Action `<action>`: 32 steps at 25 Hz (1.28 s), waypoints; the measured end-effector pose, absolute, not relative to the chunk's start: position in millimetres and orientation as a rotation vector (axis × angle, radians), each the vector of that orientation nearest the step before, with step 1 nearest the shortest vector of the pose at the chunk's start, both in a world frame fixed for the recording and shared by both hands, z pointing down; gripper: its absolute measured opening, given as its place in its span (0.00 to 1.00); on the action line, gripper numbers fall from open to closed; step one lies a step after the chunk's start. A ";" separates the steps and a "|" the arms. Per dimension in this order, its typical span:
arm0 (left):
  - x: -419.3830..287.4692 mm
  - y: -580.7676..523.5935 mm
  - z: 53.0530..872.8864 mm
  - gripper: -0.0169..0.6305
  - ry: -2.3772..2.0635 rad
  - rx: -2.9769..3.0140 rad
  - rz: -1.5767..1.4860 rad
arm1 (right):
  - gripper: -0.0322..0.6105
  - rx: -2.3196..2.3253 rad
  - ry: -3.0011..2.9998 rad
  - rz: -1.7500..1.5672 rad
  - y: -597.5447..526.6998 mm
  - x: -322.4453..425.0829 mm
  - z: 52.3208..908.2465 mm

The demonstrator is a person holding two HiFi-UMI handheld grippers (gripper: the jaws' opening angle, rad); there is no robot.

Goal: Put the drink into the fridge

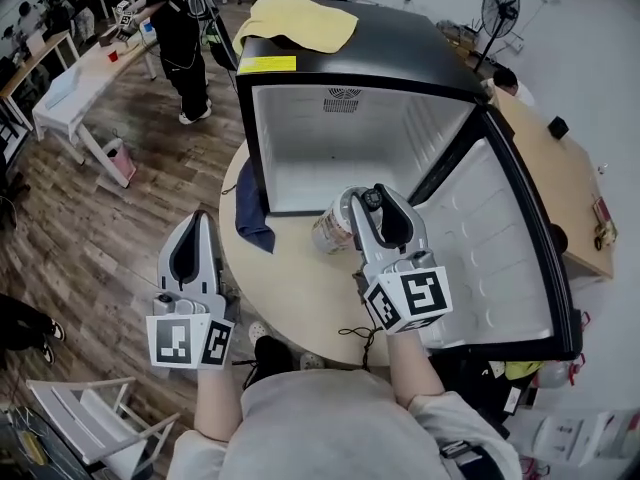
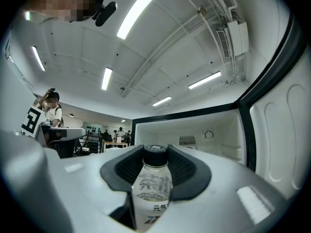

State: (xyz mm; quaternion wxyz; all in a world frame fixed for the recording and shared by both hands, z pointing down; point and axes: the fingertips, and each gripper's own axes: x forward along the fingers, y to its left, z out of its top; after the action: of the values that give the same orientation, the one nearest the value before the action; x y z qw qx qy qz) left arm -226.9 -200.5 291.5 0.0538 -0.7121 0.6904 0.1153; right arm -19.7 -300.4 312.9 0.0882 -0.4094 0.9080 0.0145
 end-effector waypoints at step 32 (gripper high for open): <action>-323.2 -333.8 335.0 0.04 1.985 -2.437 0.284 | 0.30 -1.572 2.756 -0.049 -463.8 -125.4 402.8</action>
State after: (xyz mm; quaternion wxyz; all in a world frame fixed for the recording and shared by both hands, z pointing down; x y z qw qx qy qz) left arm -323.2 -333.8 335.0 -0.0071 -0.7722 0.6289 0.0899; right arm -125.4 -463.8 402.8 -0.0158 -0.4954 0.8684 -0.0154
